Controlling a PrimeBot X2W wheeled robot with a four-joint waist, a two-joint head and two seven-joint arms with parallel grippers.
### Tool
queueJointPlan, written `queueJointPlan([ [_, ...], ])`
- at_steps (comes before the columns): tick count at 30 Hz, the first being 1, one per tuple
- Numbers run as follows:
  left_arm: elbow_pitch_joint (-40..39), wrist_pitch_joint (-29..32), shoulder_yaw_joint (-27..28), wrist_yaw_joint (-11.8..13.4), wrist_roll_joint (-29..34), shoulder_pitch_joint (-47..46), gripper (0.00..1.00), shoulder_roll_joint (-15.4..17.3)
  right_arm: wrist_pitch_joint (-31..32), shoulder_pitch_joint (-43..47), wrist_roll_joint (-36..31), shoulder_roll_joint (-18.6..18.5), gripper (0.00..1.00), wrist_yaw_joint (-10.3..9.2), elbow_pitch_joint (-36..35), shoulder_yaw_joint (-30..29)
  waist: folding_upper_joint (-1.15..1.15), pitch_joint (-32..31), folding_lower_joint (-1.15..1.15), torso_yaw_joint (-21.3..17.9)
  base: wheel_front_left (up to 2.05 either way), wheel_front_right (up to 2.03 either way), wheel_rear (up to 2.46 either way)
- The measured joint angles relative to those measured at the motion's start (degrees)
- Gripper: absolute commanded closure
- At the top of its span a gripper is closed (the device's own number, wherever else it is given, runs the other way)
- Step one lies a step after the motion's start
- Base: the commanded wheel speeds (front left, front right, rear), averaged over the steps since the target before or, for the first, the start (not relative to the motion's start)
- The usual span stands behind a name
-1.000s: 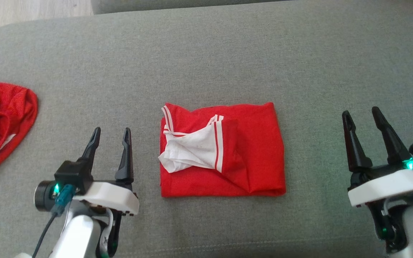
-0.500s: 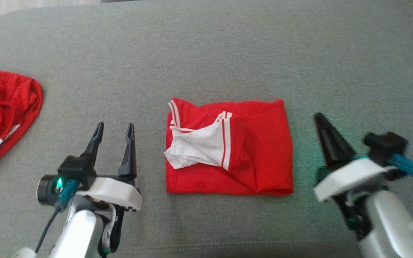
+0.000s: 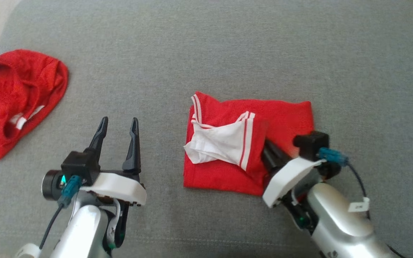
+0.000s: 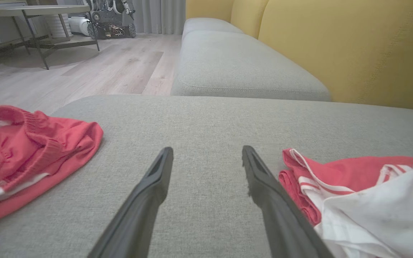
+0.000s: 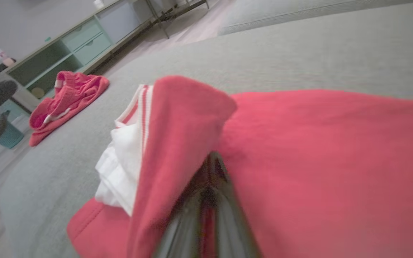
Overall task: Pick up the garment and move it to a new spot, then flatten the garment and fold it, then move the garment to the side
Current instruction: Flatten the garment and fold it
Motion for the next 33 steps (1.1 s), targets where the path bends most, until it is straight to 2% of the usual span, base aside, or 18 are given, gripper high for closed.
queueJointPlan([
  [8, 0.0, -0.5, 0.0, 0.0, 0.0, -0.1, 0.0, -0.4, -1.8, -1.8, 5.6, -0.5, 1.0, 0.0, -0.1, 14.0, 0.0, 0.1, 0.0, 0.9, 0.0, 0.0, 0.0],
  [11, 0.0, -0.5, 0.1, 0.0, 0.0, -0.1, 0.0, -0.4, -2.8, -1.8, 7.4, -1.6, 1.0, 0.0, -1.8, 17.4, 0.0, -0.1, 0.0, 0.5, 0.0, 0.0, 0.0],
  [13, 0.0, -0.5, 0.2, 0.0, 0.0, -0.1, 0.0, -0.4, -4.5, -1.8, 7.9, -2.4, 1.0, 0.0, -3.0, 17.2, 0.0, -0.4, 0.0, 0.1, 0.0, 0.0, 0.0],
  [15, 0.0, -0.5, 0.4, 0.1, 0.0, -0.1, 0.0, -0.4, -6.3, -1.8, 7.8, -3.4, 1.0, 0.0, -4.0, 14.6, 0.0, -0.7, 0.0, -0.5, 0.0, 0.0, 0.0],
  [19, 0.0, -0.5, 0.5, 0.1, 0.0, 0.0, 0.0, -0.2, -8.1, -1.1, 6.1, -5.2, 1.0, 0.0, -5.5, 4.0, 0.0, -1.5, 0.0, -1.8, 0.0, 0.0, 0.0],
  [20, 0.0, -0.5, 0.5, 0.1, 0.0, 0.1, 0.0, -0.2, -8.2, -0.7, 5.1, -5.5, 0.67, 0.0, -6.0, 0.6, 0.0, -1.8, 0.0, -2.0, 0.0, 0.0, 0.0],
  [21, 0.0, -0.5, 0.6, 0.2, 0.0, 0.2, 0.0, -0.2, -8.5, 0.1, 3.9, -5.8, 0.27, 0.0, -6.7, -2.6, 0.0, -2.2, 0.0, -2.4, 0.0, 0.0, 0.0],
  [22, 0.0, -0.5, 0.7, 0.4, 0.0, 0.4, 0.0, -0.1, -8.6, 1.0, 2.6, -6.1, 0.0, 0.0, -7.6, -5.5, 0.0, -2.5, 0.0, -2.7, 0.0, 0.0, 0.0],
  [26, 0.0, -0.5, 1.2, 0.6, 0.0, 1.5, 0.0, 0.3, -8.7, 6.7, -3.1, -6.5, 0.0, 0.0, -11.8, -14.9, 0.0, -3.8, 0.0, -3.9, 0.0, 0.0, 0.0],
  [33, -0.2, -0.5, 1.3, 1.2, 0.0, 3.0, 0.0, 1.0, -4.7, 15.0, -9.5, -6.0, 0.0, 0.0, -21.7, -24.5, 0.0, -6.3, 0.0, -5.5, 0.0, 0.0, 0.0],
])
